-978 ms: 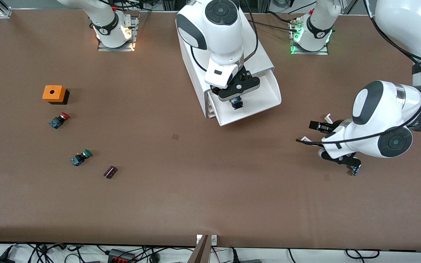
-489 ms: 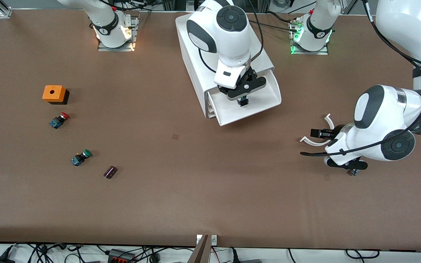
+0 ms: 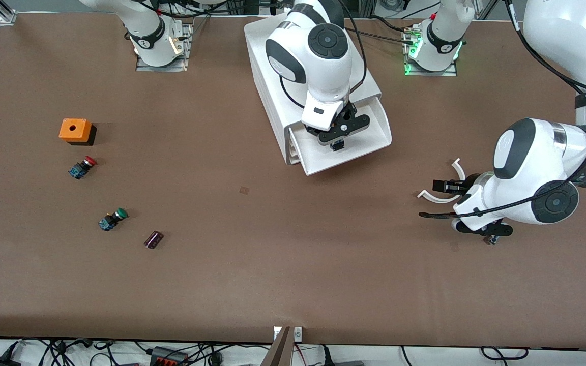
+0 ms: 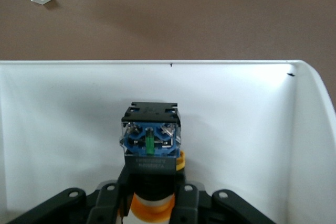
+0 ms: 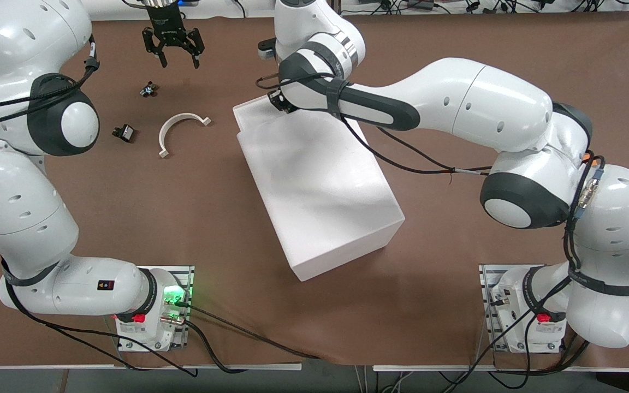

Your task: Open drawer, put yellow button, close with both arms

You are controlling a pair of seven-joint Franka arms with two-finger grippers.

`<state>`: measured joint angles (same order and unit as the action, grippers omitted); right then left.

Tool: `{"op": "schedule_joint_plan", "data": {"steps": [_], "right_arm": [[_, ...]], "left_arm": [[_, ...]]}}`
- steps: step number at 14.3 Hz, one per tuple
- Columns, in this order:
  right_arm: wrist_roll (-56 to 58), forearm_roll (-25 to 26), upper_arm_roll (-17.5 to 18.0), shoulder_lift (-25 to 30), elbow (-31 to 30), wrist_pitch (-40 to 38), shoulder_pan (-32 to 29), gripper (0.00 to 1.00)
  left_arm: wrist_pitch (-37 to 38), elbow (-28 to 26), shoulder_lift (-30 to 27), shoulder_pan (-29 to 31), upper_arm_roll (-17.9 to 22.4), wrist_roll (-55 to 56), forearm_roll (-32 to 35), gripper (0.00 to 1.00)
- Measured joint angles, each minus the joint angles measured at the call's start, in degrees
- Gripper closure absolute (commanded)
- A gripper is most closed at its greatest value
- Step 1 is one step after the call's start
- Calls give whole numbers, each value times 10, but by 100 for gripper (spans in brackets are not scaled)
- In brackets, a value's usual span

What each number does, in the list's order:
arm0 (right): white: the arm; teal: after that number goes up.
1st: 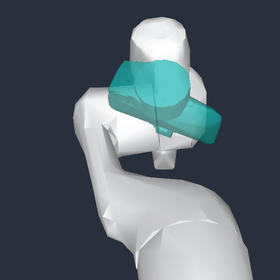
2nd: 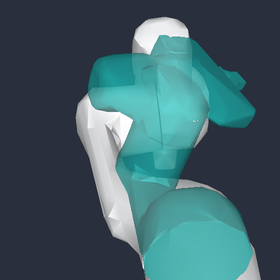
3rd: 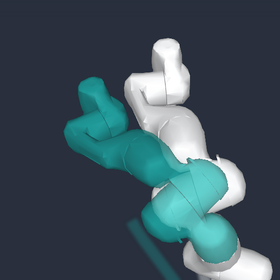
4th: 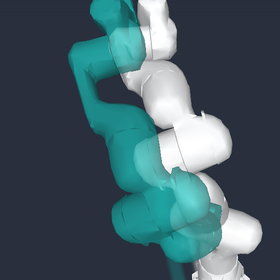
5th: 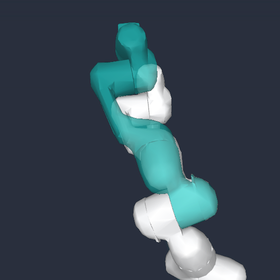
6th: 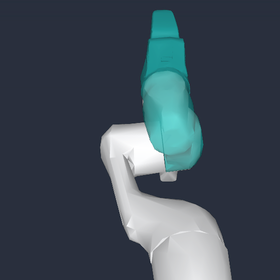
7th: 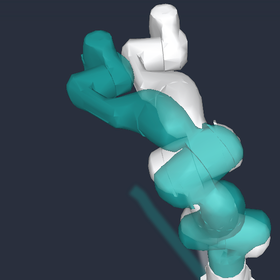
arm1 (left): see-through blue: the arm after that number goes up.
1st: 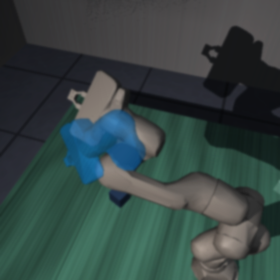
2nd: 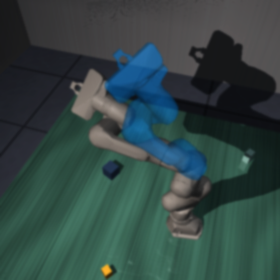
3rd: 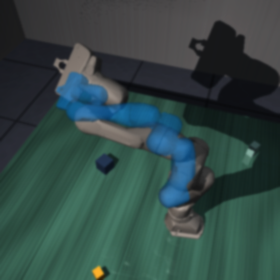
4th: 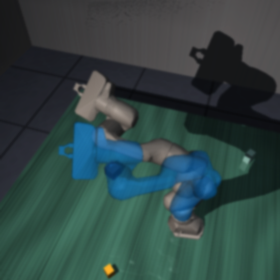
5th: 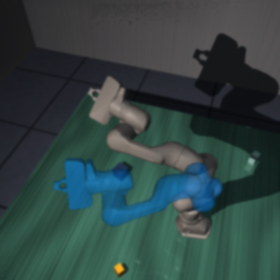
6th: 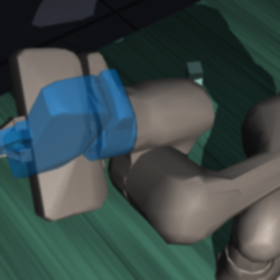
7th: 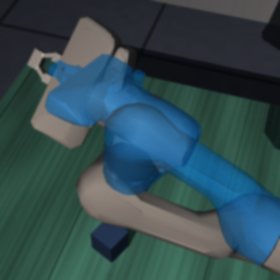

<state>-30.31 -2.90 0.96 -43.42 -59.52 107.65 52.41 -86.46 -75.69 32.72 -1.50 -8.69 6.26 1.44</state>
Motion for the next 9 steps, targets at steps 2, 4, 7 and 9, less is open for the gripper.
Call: {"op": "schedule_joint_plan", "data": {"steps": [2, 4, 7, 9], "right_arm": [[-12, 0, 1, 0, 2, 0, 2, 0], [-17, 0, 5, 0, 3, 3, 2, 0], [-39, 0, 7, 1, 12, 5, 2, 0], [-56, 0, 6, 4, 36, -4, -4, 0]], "left_arm": [[0, 0, 0, 0, 0, 0, 0, 0], [0, 0, 0, 0, 0, 0, 0, 0], [-1, 1, 0, 0, 0, 0, 0, 0], [-16, 4, 0, -1, -4, 0, -3, 0]]}}
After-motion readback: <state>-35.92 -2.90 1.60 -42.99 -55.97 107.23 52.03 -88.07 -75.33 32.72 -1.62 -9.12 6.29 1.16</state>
